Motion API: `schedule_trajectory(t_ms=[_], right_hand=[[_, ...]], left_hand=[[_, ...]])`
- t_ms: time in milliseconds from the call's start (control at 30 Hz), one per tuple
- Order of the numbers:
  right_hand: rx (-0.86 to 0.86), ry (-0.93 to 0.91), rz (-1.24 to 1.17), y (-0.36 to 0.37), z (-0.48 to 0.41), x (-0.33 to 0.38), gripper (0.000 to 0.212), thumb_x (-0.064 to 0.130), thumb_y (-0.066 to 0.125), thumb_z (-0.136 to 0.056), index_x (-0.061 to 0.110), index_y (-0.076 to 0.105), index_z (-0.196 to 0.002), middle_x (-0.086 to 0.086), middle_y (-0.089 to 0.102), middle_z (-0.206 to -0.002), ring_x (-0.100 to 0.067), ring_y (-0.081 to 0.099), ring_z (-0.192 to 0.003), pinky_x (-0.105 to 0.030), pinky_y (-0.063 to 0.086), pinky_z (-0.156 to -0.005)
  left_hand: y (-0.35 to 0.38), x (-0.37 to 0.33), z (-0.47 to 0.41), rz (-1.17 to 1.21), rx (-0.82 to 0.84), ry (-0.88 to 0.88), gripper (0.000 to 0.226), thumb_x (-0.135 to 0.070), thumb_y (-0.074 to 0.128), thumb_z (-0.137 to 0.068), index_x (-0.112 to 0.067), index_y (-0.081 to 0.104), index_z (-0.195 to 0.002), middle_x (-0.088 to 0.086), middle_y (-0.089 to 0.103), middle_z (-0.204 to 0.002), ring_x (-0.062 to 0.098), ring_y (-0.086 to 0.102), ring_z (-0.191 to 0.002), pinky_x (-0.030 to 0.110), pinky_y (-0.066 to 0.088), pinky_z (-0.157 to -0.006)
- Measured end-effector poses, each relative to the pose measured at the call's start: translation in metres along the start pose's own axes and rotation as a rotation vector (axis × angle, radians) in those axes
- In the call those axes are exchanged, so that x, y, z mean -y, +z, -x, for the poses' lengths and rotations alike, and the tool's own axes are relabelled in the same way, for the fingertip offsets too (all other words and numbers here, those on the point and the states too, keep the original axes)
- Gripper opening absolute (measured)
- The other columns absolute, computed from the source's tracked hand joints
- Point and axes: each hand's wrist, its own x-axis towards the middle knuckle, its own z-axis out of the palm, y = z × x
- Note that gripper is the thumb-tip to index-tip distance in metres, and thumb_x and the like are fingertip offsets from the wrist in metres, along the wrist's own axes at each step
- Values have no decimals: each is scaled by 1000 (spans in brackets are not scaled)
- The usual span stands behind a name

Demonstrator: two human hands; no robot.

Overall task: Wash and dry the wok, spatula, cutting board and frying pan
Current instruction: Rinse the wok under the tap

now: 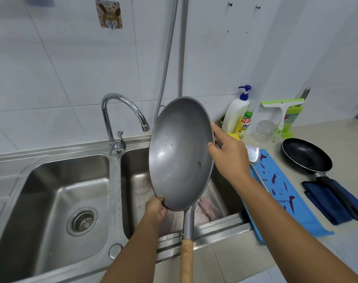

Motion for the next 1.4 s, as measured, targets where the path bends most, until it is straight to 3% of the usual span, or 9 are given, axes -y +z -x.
schedule_trajectory(t_ms=[167,333,433,500,733,933,1033,1167,1400], right_hand=[[-5,149,-239,9,-6,-32,63,3,53,-90,44,49,-138,31,62,-101,2,60,-88,-29,52,-89],[2,285,-294,34,-13,-77,64,-1,54,-93,32,43,-145,8,60,-131,-11,60,-100,-28,51,-86],[6,329,-296,51,-20,-101,63,-3,52,-92,28,43,-146,2,57,-137,-21,55,-122,-40,46,-103],[12,369,-301,61,-25,-114,62,-4,50,-91,25,44,-146,0,55,-140,-23,52,-127,-44,42,-108],[109,450,-289,90,-49,-153,58,-5,48,-91,20,47,-143,-4,58,-137,-27,54,-124,-43,43,-106],[142,497,-301,104,-57,-172,60,-4,46,-91,20,44,-145,-5,55,-140,-27,54,-125,-41,44,-106],[148,466,-235,104,-58,-174,58,-4,44,-92,18,44,-146,-6,54,-141,-29,53,-125,-35,42,-101],[183,435,-183,105,-56,-176,56,-2,42,-95,17,40,-148,-9,53,-142,-31,51,-125,-34,41,-100],[213,452,-154,113,-55,-185,57,1,41,-98,19,34,-151,-12,53,-140,-34,52,-123,-37,42,-99]], left_hand=[[-15,-11,-5,12,-67,86,43,15,39,-94,-1,52,-132,22,55,-133,35,56,-112,43,46,-99],[-37,-26,0,-8,-111,156,44,8,50,-94,-6,50,-136,15,60,-129,33,57,-116,49,47,-101],[-41,-33,4,-34,-156,194,49,7,53,-93,-9,45,-139,12,58,-127,32,58,-112,46,52,-94],[-42,-33,4,-56,-182,211,49,7,52,-93,-10,41,-138,13,56,-130,32,58,-110,44,54,-87],[-38,-23,12,-126,-266,267,46,8,50,-94,-15,37,-131,10,51,-112,27,56,-102,38,53,-80],[-31,-14,10,-207,-338,263,39,6,50,-93,-20,37,-119,9,55,-105,31,57,-107,51,50,-96],[-27,-14,14,-255,-369,266,40,4,50,-94,-17,36,-125,9,54,-105,27,57,-100,45,53,-89],[-30,-8,18,-375,-376,296,45,5,49,-94,-11,31,-132,15,52,-111,25,55,-95,29,49,-66],[-29,-12,17,-487,-394,298,49,4,50,-94,-9,30,-136,18,53,-117,27,54,-98,31,49,-69]])
